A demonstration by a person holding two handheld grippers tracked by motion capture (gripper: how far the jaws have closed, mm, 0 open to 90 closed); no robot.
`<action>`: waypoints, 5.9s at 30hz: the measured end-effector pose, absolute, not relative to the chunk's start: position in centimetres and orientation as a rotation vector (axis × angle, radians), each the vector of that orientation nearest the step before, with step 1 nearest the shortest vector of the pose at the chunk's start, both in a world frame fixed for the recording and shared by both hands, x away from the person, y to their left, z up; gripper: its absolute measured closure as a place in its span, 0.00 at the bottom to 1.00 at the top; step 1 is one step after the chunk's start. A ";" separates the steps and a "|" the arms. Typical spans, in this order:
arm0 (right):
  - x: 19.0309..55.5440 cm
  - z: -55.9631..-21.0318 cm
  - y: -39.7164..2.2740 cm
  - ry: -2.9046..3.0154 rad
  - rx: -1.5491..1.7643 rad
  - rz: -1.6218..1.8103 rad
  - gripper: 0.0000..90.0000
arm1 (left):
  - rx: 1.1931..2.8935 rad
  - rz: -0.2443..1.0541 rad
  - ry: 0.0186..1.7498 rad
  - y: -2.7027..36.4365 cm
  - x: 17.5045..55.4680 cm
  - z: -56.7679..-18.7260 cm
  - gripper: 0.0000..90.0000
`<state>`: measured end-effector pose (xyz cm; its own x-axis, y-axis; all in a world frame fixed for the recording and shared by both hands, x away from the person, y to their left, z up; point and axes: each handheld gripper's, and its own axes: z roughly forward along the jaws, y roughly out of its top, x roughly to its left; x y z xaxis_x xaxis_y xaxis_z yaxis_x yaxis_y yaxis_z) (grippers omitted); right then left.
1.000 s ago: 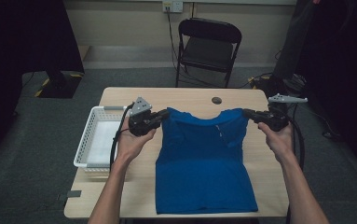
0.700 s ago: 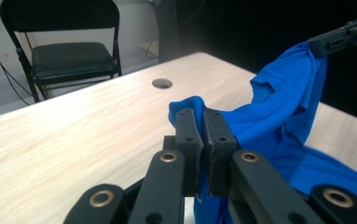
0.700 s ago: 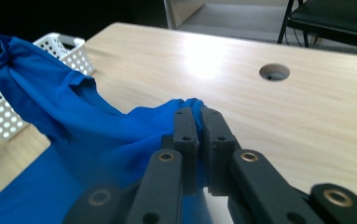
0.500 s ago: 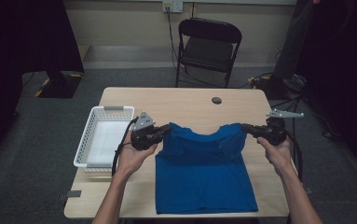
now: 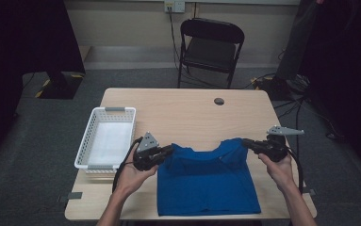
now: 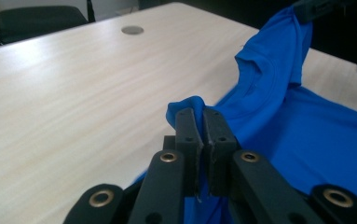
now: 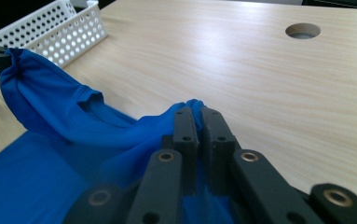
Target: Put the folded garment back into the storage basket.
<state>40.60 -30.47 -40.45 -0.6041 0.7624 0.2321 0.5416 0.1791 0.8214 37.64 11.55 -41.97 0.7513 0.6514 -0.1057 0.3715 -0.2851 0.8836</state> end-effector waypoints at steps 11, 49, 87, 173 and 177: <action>38.0 -42.6 -31.0 2.266 1.242 1.341 0.95 | 1.980 0.295 0.793 11.5 35.6 -44.4 0.96; 36.3 -46.7 -31.7 2.321 1.277 1.100 0.58 | 2.027 0.207 0.927 10.6 37.4 -47.2 0.63; 40.9 -47.8 -25.3 2.430 1.183 1.063 0.87 | 2.020 0.162 0.852 4.9 41.2 -48.9 0.90; 28.9 -46.0 -29.7 2.492 1.092 1.437 0.76 | 2.009 0.075 0.697 9.6 29.8 -46.5 0.79; 29.3 -46.0 -30.3 2.415 1.138 1.395 0.64 | 2.012 0.150 0.758 10.4 30.8 -46.6 0.61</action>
<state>29.29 -30.30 -45.99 -0.7071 0.6632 0.2452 0.5437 0.2883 0.7882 30.76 10.40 -46.62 0.8004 0.5677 -0.1926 0.4516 -0.3598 0.8165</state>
